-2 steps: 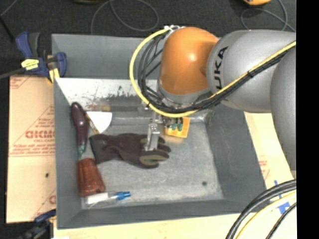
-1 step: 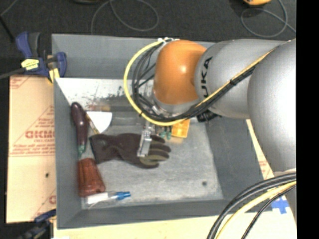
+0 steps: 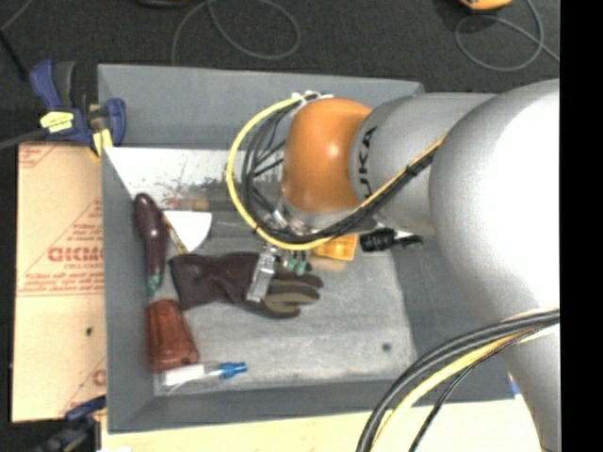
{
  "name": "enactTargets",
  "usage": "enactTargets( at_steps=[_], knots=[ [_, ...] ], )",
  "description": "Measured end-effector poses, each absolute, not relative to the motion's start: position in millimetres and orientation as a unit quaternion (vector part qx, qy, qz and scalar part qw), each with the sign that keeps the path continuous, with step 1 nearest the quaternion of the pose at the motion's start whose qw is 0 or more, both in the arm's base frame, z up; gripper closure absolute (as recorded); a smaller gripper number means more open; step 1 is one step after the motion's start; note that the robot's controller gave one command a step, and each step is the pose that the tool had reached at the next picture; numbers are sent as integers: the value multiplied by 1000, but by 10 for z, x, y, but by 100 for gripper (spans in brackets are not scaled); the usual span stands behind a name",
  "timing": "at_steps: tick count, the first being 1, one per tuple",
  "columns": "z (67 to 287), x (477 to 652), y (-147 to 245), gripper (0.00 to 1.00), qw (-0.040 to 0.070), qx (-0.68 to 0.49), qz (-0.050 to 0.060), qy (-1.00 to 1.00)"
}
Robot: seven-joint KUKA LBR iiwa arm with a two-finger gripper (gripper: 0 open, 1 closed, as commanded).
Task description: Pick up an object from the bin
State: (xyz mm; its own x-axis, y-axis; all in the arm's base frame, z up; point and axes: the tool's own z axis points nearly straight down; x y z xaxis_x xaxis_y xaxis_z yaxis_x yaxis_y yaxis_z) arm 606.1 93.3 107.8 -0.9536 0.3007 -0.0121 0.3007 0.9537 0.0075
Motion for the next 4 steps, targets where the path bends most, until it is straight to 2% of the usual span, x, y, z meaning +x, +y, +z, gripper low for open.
enactTargets(
  at_steps=[1,2,3,4],
  knots=[
    [720,6004,920,100,3,97,2,995],
    [720,6004,920,100,3,97,2,995],
    [869,5916,768,100,2,-36,1,999],
    [869,5916,768,100,2,-35,1,999]
  ],
)
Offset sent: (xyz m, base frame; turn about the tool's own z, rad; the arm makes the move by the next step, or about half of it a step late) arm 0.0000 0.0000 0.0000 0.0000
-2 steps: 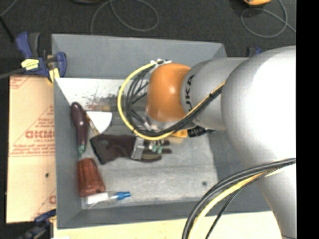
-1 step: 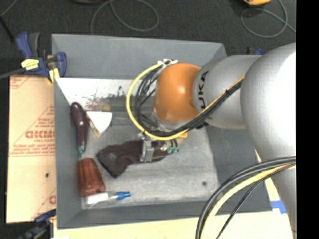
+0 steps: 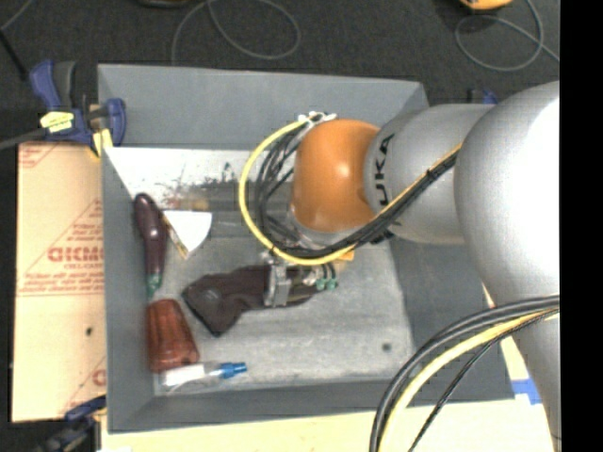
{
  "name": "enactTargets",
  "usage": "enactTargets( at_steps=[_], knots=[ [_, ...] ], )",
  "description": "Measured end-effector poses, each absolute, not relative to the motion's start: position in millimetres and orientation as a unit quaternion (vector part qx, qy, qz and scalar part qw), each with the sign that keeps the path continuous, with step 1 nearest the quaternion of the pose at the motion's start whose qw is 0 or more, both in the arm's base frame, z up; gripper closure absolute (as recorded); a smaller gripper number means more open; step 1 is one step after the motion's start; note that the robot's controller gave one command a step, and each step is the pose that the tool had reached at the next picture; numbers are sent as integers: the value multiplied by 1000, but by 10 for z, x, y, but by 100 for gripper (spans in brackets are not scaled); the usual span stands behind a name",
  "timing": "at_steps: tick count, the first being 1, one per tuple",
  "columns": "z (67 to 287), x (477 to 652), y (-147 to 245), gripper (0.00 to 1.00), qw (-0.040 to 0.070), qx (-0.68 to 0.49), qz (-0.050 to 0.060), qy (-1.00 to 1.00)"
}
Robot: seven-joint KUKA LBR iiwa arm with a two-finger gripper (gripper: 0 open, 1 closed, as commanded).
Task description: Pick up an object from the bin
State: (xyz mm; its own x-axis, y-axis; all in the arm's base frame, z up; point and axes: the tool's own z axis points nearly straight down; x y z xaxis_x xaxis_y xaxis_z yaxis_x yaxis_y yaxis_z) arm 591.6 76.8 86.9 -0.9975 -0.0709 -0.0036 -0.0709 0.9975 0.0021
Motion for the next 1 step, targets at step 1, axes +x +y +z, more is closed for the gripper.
enactTargets(
  at_steps=[1],
  knots=[
    [2281,5803,676,100,4,-14,1,1000]
  ],
)
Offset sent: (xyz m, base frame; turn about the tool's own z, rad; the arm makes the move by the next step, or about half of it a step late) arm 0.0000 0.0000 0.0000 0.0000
